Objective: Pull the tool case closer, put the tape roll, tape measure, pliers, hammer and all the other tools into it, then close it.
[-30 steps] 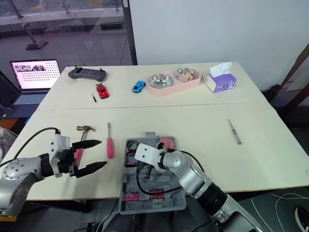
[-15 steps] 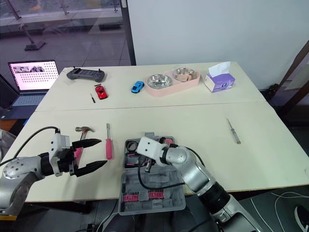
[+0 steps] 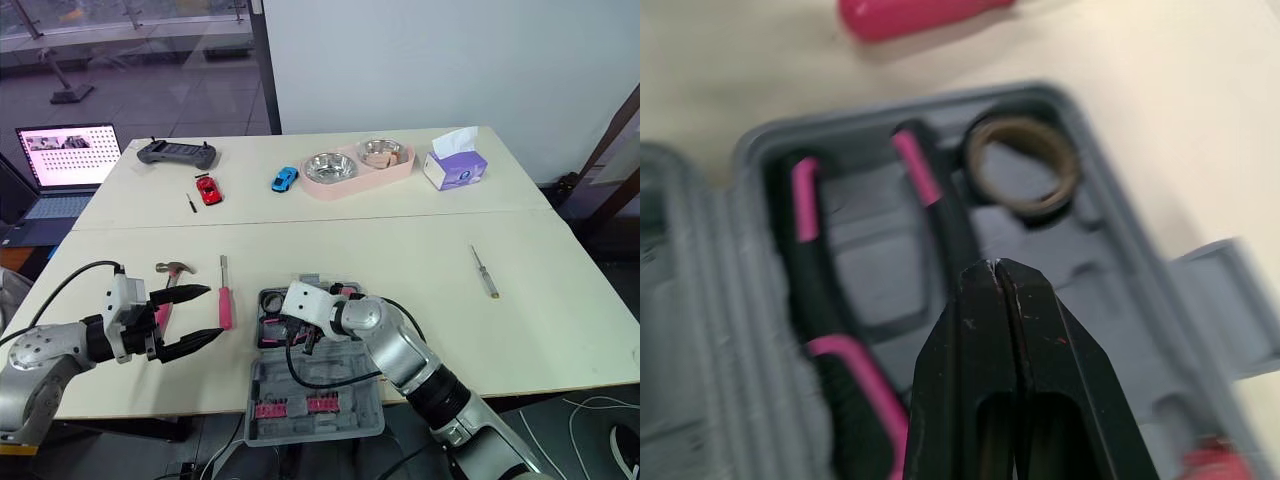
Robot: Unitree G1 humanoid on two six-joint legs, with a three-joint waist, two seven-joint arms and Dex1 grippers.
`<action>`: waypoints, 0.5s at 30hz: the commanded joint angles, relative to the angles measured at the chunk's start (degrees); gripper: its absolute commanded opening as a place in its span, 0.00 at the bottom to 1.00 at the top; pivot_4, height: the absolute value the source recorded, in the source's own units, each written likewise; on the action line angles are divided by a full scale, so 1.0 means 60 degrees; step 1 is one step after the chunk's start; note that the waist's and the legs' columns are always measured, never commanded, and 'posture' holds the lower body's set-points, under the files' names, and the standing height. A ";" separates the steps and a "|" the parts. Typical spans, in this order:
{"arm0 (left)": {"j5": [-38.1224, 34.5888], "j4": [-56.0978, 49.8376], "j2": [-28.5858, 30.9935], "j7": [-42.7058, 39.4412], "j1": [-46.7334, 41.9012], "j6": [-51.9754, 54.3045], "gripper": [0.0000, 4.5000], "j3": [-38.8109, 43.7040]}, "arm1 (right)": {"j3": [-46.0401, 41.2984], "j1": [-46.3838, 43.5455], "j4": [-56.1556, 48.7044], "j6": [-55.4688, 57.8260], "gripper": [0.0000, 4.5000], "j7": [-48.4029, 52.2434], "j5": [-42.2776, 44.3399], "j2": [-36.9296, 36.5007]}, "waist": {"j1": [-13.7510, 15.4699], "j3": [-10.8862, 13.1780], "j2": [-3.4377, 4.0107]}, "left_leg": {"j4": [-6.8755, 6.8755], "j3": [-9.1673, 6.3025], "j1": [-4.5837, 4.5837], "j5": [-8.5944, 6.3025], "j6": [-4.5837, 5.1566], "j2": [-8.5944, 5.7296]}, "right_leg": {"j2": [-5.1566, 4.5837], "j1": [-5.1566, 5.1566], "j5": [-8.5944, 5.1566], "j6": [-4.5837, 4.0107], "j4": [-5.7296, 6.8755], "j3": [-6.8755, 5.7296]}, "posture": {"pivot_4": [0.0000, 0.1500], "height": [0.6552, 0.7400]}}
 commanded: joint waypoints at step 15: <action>0.0018 -0.0277 0.0076 0.0036 0.0088 -0.0159 1.00 0.0130 | 0.1313 -0.0379 0.0228 0.3851 0.01 0.1054 -0.0256 -0.0168 | 0.0068 -0.0008 -0.0001 | -0.0002 -0.0009 0.0042 -0.0003 -0.0001 -0.0014 | -0.0015 0.0021 -0.0017 0.0012 -0.0017 -0.0001 | 1.00 1.00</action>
